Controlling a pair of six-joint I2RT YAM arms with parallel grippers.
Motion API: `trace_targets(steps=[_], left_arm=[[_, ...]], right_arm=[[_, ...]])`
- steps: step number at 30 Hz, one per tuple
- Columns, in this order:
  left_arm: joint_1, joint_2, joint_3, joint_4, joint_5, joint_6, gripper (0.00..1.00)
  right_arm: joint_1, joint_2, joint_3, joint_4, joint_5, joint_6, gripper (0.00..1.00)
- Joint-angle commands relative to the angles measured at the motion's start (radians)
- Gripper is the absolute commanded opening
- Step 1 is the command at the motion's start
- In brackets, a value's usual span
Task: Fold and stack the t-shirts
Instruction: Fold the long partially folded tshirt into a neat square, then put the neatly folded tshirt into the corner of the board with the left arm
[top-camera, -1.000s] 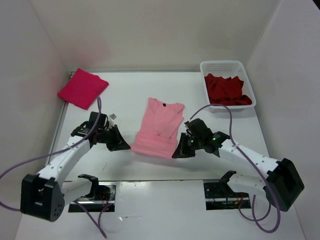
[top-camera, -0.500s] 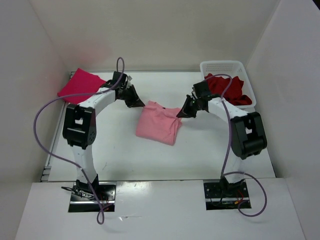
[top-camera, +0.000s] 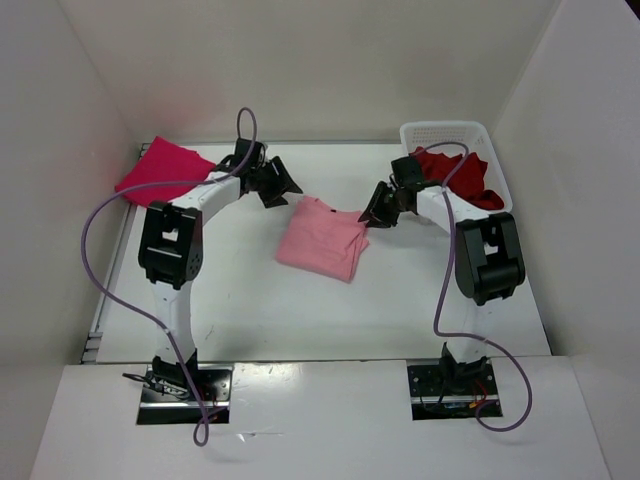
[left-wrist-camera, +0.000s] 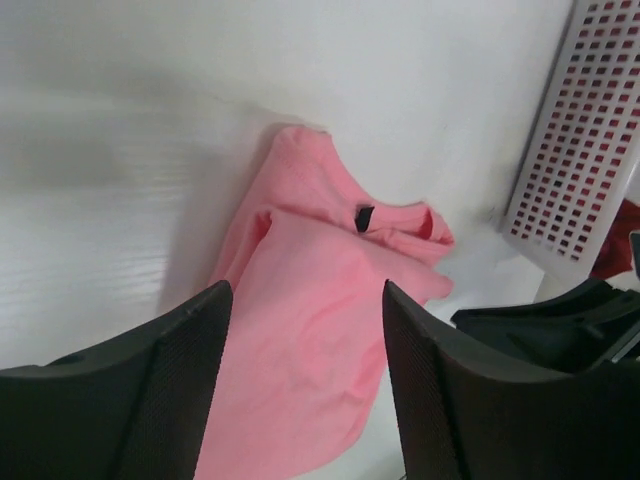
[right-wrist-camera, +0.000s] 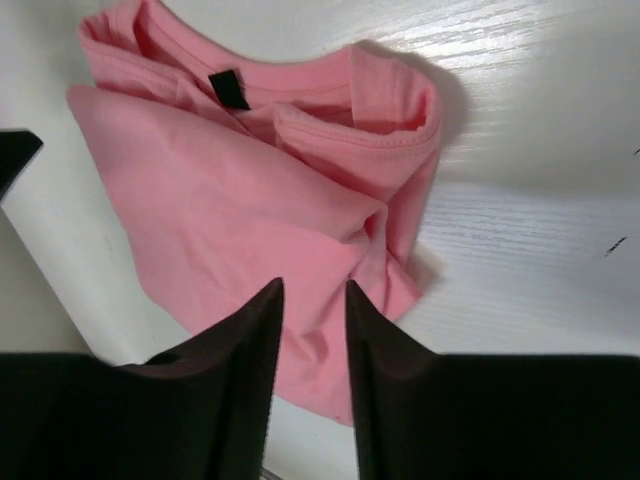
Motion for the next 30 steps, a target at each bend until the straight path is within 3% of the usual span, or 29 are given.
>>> trace_targets(steps=[1, 4, 6, 7, 8, 10, 15, 19, 20, 23, 24, 27, 30], left_arm=[[0.036, -0.114, -0.063, 0.057, -0.021, 0.037, 0.71], [0.048, -0.163, -0.215, 0.083, 0.051, 0.126, 0.80], [0.048, -0.174, -0.315, 0.098, 0.092, 0.193, 0.80], [0.048, -0.174, -0.338, 0.098, 0.126, 0.210, 0.81], [0.048, -0.162, -0.356, 0.110, 0.140, 0.224, 0.81], [0.039, -0.128, -0.369, 0.119, 0.181, 0.264, 0.81], [0.010, -0.014, -0.318, 0.118, 0.220, 0.305, 0.79], [-0.056, 0.071, -0.246, 0.129, 0.278, 0.305, 0.61], [-0.068, 0.082, -0.232, 0.138, 0.278, 0.296, 0.47], [-0.099, 0.107, -0.180, 0.138, 0.246, 0.258, 0.24], [-0.099, 0.107, -0.168, 0.138, 0.213, 0.243, 0.11], [-0.099, 0.081, -0.114, 0.138, 0.160, 0.181, 0.00], [-0.071, 0.033, -0.035, 0.138, 0.142, 0.145, 0.00]], right_arm=[[0.002, -0.082, 0.052, 0.016, 0.045, -0.009, 0.40], [0.002, -0.158, 0.001, 0.006, 0.061, -0.020, 0.51], [0.014, -0.219, -0.035, 0.006, 0.051, -0.030, 0.53], [0.027, -0.233, -0.069, 0.006, 0.041, -0.030, 0.48], [0.039, -0.254, -0.086, 0.006, 0.027, -0.030, 0.30], [0.050, -0.279, -0.150, 0.016, 0.005, -0.030, 0.16], [0.085, -0.377, -0.248, 0.057, -0.024, -0.007, 0.13], [0.085, -0.422, -0.305, 0.057, -0.024, 0.011, 0.22], [0.085, -0.431, -0.305, 0.057, -0.024, 0.011, 0.22], [0.085, -0.471, -0.326, 0.057, -0.024, 0.020, 0.24], [0.085, -0.480, -0.327, 0.057, -0.024, 0.029, 0.24], [0.085, -0.520, -0.337, 0.048, -0.044, 0.038, 0.25], [0.085, -0.566, -0.349, 0.039, -0.053, 0.048, 0.25]])
